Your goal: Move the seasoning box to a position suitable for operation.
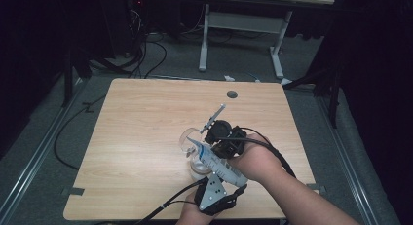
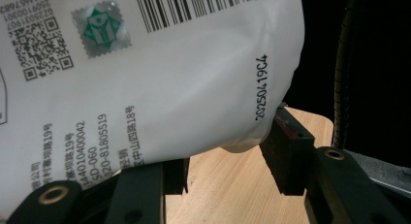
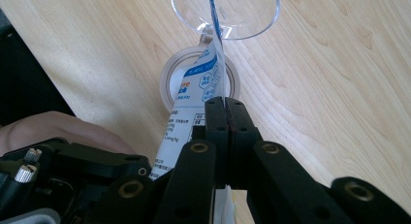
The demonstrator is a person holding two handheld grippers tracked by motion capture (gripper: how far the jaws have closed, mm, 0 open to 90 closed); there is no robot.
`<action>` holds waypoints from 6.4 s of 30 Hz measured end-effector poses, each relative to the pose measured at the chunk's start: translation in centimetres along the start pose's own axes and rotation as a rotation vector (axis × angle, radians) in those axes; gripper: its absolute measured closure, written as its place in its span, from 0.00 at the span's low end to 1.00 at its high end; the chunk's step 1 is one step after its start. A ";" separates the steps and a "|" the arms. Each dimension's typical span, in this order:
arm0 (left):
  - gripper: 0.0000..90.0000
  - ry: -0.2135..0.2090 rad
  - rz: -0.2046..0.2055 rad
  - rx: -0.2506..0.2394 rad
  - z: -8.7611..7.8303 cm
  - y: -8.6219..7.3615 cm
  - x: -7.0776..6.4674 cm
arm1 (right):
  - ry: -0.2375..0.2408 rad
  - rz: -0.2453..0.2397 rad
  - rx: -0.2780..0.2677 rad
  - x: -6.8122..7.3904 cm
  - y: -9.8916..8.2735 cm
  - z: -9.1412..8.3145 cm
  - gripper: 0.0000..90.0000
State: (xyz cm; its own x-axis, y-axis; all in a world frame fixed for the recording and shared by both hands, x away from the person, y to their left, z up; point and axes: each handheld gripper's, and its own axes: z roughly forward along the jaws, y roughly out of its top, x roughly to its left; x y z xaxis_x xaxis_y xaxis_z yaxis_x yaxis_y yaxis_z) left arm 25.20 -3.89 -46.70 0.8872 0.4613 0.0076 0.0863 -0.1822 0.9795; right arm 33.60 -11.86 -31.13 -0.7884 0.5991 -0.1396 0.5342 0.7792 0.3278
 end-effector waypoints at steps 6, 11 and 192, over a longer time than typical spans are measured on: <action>0.63 0.000 0.001 -0.001 0.0 0.0 0.0 | -0.002 -0.001 -0.001 0.0 0.0 -0.1 1.00; 0.63 -0.001 0.000 -0.002 0.1 0.0 -0.1 | -0.002 -0.002 -0.002 0.0 -0.1 -0.1 1.00; 0.63 0.011 0.036 0.069 -0.7 -4.4 0.7 | 0.012 -0.003 0.012 0.5 -1.6 0.9 1.00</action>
State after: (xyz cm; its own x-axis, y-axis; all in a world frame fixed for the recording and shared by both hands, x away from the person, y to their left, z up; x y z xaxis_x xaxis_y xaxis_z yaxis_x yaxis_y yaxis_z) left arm 25.14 -2.14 -50.85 0.8853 0.4628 0.0455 0.0853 -0.2578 0.9624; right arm 32.61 -12.65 -32.54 -0.7935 0.5946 -0.1292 0.5354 0.7832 0.3161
